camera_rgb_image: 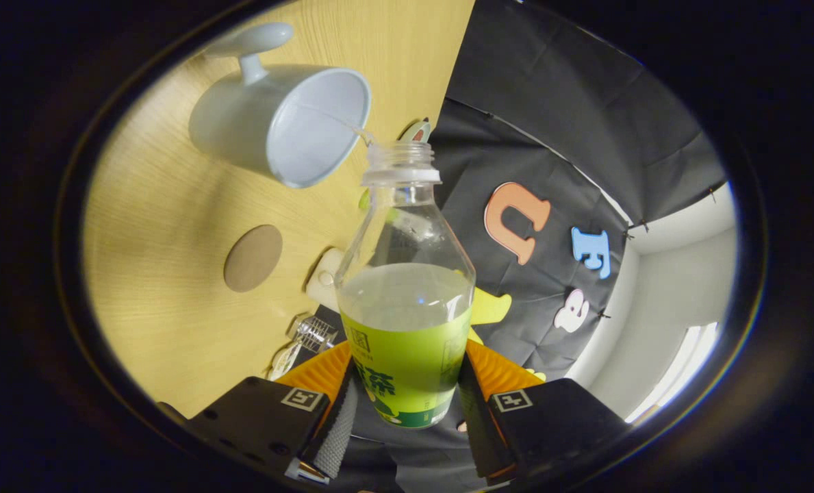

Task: Take the bottle from table, then pour the juice into the cup, finally place the bottle on the coaster

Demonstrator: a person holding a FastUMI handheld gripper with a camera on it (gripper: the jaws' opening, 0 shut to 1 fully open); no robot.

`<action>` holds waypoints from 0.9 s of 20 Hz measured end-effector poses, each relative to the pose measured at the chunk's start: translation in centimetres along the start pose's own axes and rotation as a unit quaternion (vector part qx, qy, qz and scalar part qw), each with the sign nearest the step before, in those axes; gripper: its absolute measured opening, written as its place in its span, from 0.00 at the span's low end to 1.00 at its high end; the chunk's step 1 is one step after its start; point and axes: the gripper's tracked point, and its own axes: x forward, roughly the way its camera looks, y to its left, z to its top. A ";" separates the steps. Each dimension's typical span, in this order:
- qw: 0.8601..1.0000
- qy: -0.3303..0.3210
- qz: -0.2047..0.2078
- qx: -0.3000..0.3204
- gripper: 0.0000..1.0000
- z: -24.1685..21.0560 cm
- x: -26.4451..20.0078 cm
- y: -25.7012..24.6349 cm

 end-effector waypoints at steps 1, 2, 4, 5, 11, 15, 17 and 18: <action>1.000 -0.001 -0.002 -0.001 0.75 0.1 -0.1 -0.1; 1.000 0.000 -0.003 -0.001 0.75 0.1 -0.1 -0.1; 1.000 0.001 -0.006 -0.003 0.75 0.1 0.0 -0.2; 1.000 0.001 -0.006 -0.004 0.75 0.1 -0.1 -0.2; 1.000 0.001 -0.007 0.000 0.75 0.1 0.0 -0.2; 0.999 0.002 0.004 0.038 0.75 -0.3 0.3 0.8; 0.997 0.002 0.031 0.075 0.75 -0.3 0.7 1.8; 0.994 0.002 0.049 0.103 0.75 -0.3 0.5 2.5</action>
